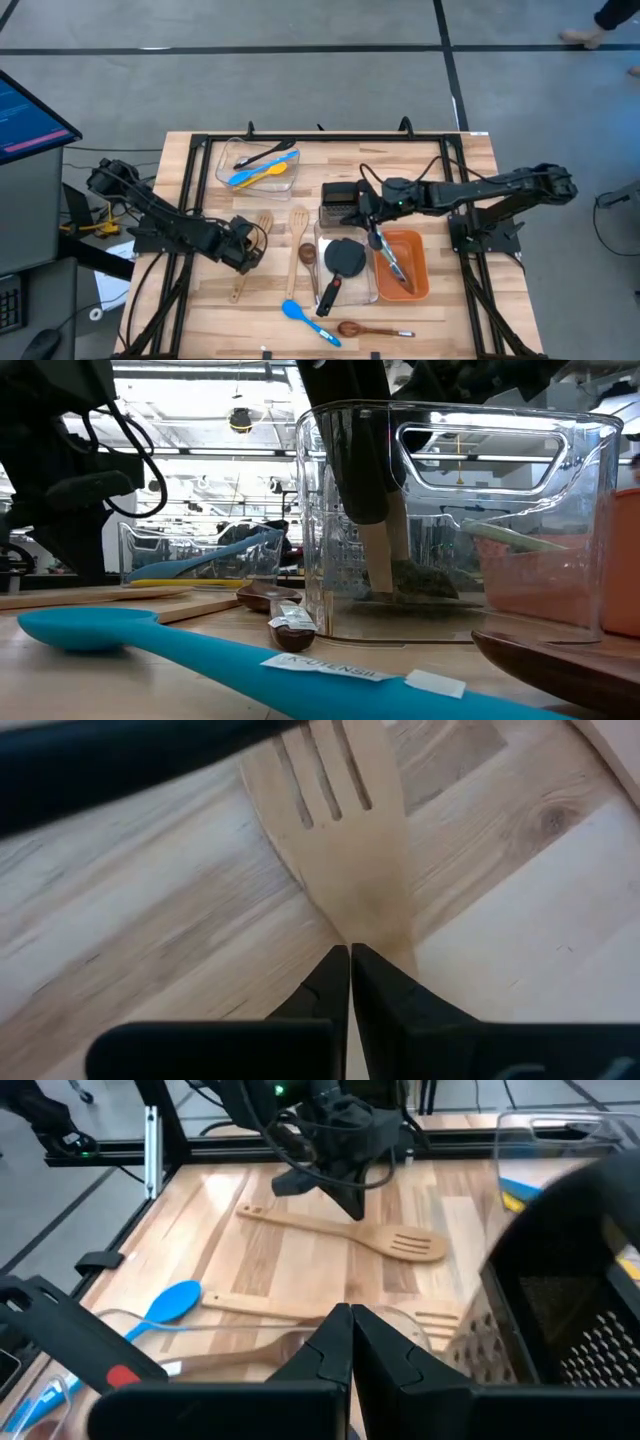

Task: Pick & Place Kitchen Items
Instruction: Move the brown wooden ladle to the middle left of the table

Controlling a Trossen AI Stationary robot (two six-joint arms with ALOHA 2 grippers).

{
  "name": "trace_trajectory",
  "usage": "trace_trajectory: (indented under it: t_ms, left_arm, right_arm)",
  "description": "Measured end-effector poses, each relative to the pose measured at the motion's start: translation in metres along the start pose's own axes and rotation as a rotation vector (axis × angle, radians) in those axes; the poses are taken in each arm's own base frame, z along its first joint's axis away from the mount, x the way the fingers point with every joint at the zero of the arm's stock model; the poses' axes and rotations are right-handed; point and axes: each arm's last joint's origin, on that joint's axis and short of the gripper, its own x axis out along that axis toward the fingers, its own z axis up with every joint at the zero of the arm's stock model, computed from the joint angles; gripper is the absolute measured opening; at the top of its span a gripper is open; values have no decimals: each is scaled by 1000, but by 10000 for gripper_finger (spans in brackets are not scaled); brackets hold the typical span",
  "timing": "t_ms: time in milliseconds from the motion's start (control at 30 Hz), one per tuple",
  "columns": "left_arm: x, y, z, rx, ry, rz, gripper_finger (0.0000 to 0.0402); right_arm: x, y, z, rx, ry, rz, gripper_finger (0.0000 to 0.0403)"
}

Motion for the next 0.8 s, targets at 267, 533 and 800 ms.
trace_trajectory:
  t_ms: [267, 533, 800]
  left_arm:
    - [0, -1, 1, 20, -30, -6, 2]
    - [1, -1, 7, -7, -76, 2, 2]
    - [9, 6, 15, -48, -122, 54, 2]
  right_arm:
    - [-1, 2, 2, 10, -6, 22, 0]
    - [1, 7, 1, 2, -3, 142, 0]
    - [0, 13, 0, 13, 10, 160, 0]
